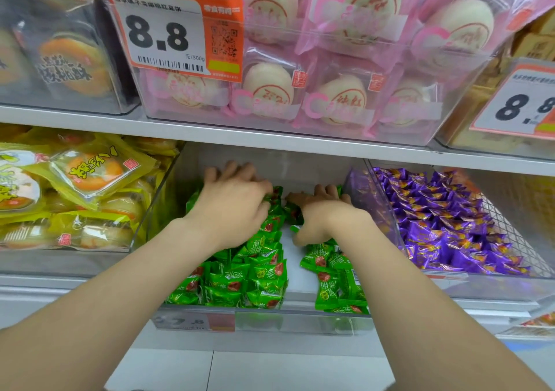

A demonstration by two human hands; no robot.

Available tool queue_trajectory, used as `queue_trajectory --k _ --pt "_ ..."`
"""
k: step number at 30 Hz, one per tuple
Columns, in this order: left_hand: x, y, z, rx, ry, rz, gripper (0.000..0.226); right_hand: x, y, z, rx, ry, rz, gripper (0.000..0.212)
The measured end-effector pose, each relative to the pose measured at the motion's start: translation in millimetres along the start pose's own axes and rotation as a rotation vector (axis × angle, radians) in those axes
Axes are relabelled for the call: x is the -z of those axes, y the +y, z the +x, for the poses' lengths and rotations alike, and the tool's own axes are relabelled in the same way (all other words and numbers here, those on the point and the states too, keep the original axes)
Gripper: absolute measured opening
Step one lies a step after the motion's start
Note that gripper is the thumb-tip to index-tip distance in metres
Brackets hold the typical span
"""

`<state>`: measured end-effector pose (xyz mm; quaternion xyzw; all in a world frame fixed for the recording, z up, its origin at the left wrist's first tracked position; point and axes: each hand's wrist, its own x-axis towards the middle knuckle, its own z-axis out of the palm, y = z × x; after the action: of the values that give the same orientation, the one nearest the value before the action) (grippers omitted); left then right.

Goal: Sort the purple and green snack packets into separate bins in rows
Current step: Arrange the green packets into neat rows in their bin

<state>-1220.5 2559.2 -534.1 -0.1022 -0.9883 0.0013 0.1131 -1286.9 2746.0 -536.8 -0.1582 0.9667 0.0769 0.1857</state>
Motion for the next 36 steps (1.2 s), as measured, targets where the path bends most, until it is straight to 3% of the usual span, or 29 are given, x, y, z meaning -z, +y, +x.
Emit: queue_trajectory --k 3,7,11,17,20,25,29,31,33,36 --pt "-2.3 10.6 -0.3 -0.158 -0.177 -0.042 0.051 -6.9 -3.5 4.6 -0.025 -0.014 -0.054 0.09" --pt "-9.2 6.4 -5.6 -0.157 -0.309 0.067 0.058 -8.8 -4.2 5.6 -0.023 0.015 -0.087 0.076" --pt "-5.0 3.2 -8.4 -0.127 -0.339 0.019 0.061 -9.2 -11.4 4.1 -0.012 0.101 -0.11 0.054" --pt "4.0 -4.4 -15.2 -0.063 -0.32 0.001 0.059 -8.5 -8.0 3.1 -0.027 0.227 -0.047 0.039" --pt "10.6 -10.9 -20.2 -0.042 -0.369 -0.012 0.059 -5.9 -1.4 0.5 -0.041 0.294 0.123 0.037" --pt "18.2 -15.9 -26.0 -0.026 -0.279 0.032 0.04 1.0 4.3 -7.9 -0.016 0.531 0.451 0.023" --pt "25.0 -21.1 -26.8 0.054 -0.257 -0.035 0.055 16.7 -4.6 -29.7 0.042 0.701 0.882 0.017" --pt "27.7 -27.6 -26.4 0.131 -0.159 -0.218 0.049 20.1 -22.4 -40.6 0.082 0.689 1.212 0.021" --pt "33.4 -30.7 -28.3 0.222 0.044 -0.371 0.037 19.4 -46.8 -46.3 0.133 0.614 1.524 0.023" --pt "48.2 -26.4 -32.6 0.4 0.273 -0.544 0.027 13.7 -82.9 -48.8 0.219 0.497 1.636 0.022"
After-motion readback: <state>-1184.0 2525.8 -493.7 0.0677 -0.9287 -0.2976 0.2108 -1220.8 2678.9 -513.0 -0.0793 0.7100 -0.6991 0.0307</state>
